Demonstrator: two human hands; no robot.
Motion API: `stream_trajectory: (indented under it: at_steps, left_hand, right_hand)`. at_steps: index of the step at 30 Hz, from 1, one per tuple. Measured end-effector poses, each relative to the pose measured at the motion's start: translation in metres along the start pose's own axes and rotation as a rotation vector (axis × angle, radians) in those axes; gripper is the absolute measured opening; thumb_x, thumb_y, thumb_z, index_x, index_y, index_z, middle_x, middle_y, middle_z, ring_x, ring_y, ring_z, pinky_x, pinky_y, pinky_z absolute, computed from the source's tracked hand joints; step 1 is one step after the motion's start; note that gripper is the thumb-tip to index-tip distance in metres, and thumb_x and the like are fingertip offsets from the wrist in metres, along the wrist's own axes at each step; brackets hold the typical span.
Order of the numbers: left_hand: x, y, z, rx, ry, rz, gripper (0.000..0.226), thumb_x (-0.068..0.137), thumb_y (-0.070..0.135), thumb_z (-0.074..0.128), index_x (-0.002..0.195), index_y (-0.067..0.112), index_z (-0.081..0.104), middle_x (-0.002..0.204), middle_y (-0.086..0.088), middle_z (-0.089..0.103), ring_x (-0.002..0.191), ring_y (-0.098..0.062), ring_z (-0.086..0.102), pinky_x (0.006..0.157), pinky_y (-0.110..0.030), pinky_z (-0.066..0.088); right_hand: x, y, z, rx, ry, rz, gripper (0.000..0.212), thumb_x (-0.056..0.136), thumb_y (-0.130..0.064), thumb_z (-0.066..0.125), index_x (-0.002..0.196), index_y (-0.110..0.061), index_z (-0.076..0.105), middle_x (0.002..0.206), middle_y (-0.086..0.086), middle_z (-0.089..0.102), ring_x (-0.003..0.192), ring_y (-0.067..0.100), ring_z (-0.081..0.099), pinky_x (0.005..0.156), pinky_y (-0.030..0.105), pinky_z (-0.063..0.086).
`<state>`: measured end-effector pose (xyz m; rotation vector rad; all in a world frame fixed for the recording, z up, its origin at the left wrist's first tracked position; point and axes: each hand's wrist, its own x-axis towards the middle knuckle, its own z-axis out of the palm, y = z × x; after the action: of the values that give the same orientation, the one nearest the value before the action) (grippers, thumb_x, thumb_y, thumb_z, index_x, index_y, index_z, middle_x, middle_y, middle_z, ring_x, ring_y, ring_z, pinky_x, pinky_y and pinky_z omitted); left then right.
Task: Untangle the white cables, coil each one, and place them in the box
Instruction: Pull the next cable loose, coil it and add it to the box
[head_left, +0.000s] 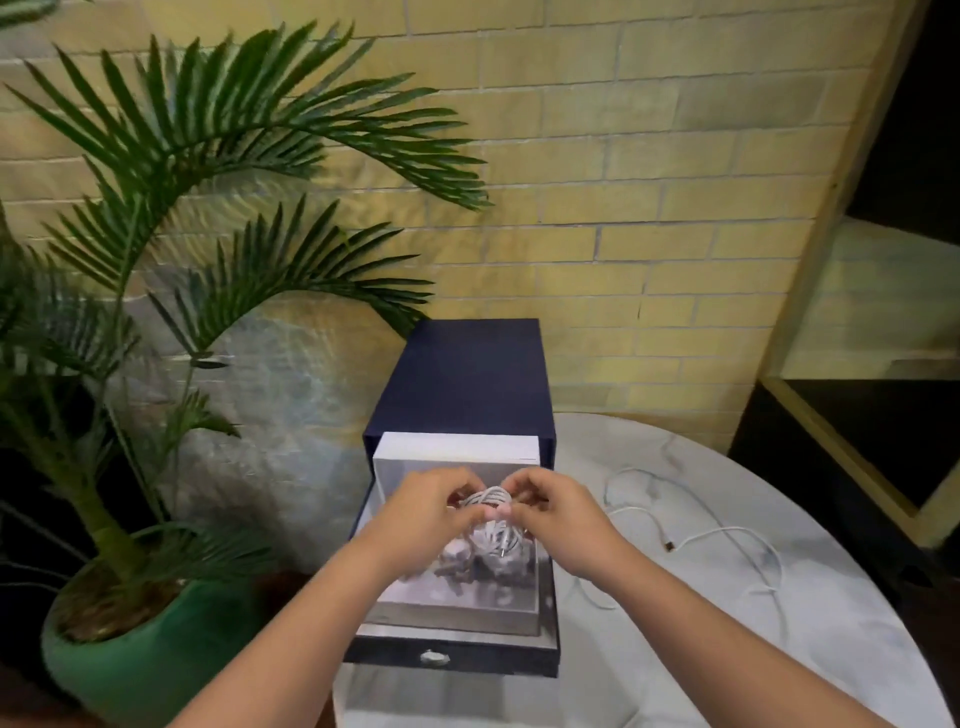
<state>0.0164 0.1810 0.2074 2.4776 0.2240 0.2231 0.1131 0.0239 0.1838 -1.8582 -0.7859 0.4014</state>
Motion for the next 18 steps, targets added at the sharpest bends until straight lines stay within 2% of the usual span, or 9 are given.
stream_trajectory:
  at_steps: [3,6,8,11,14,17,18]
  left_hand:
    - [-0.016,-0.029,-0.025,0.055,-0.057,-0.003,0.009,0.087,0.036,0.067,0.089,0.029,0.072,0.088,0.015,0.068,0.088,0.000,0.061,0.082,-0.023,0.048]
    - [-0.028,-0.050,-0.038,0.051,-0.078,-0.041,0.005,0.088,0.032,0.066,0.084,0.030,0.069,0.079,0.013,0.068,0.077,-0.002,0.062,0.073,-0.025,0.050]
    - [-0.030,-0.057,-0.038,0.076,-0.040,-0.070,0.009,0.089,0.029,0.063,0.081,0.026,0.066,0.077,0.009,0.066,0.074,-0.006,0.061,0.068,-0.025,0.048]
    - [-0.033,-0.072,-0.041,0.025,0.080,-0.163,0.010,0.089,0.025,0.061,0.081,0.021,0.065,0.076,0.005,0.068,0.074,-0.008,0.063,0.064,-0.019,0.046]
    - [-0.033,-0.083,-0.040,-0.221,0.158,-0.333,0.011,0.088,0.021,0.064,0.081,0.013,0.065,0.075,-0.003,0.071,0.070,-0.010,0.069,0.067,-0.021,0.052]
    - [-0.037,-0.082,-0.037,-0.577,0.092,-0.507,0.017,0.086,0.016,0.069,0.097,0.008,0.058,0.075,-0.011,0.072,0.067,-0.017,0.072,0.063,-0.027,0.057]
    - [-0.038,-0.084,-0.036,-0.599,0.059,-0.529,0.022,0.086,0.017,0.070,0.100,0.009,0.055,0.075,-0.011,0.073,0.067,-0.019,0.072,0.061,-0.027,0.057]
  right_hand:
    - [0.007,-0.010,0.033,-0.047,-0.060,-0.043,0.010,0.086,-0.019,0.069,0.095,-0.022,0.073,0.086,-0.009,0.072,0.073,0.000,0.063,0.069,0.019,0.048]
    - [0.014,-0.018,0.061,-0.077,-0.080,-0.048,0.018,0.087,-0.015,0.068,0.103,-0.019,0.073,0.096,-0.009,0.072,0.088,0.003,0.065,0.078,0.020,0.051]
    - [0.017,-0.022,0.070,-0.089,-0.036,-0.049,0.022,0.087,-0.013,0.067,0.108,-0.019,0.069,0.100,-0.009,0.070,0.091,0.007,0.064,0.082,0.019,0.051]
    - [0.020,-0.028,0.084,-0.135,0.052,-0.060,0.029,0.087,-0.017,0.068,0.115,-0.023,0.063,0.100,-0.014,0.063,0.086,0.002,0.058,0.076,0.011,0.045]
    - [0.024,-0.026,0.093,-0.080,0.045,-0.005,0.032,0.084,-0.015,0.071,0.113,-0.020,0.059,0.098,-0.013,0.059,0.091,0.007,0.060,0.087,0.027,0.052]
    - [0.030,-0.022,0.102,-0.097,0.043,0.036,0.029,0.085,-0.008,0.068,0.110,-0.020,0.062,0.096,-0.009,0.063,0.091,0.012,0.061,0.088,0.039,0.054]
    - [0.034,-0.020,0.105,-0.118,0.044,0.045,0.028,0.086,-0.007,0.067,0.111,-0.019,0.064,0.100,-0.006,0.066,0.093,0.013,0.062,0.088,0.040,0.054]
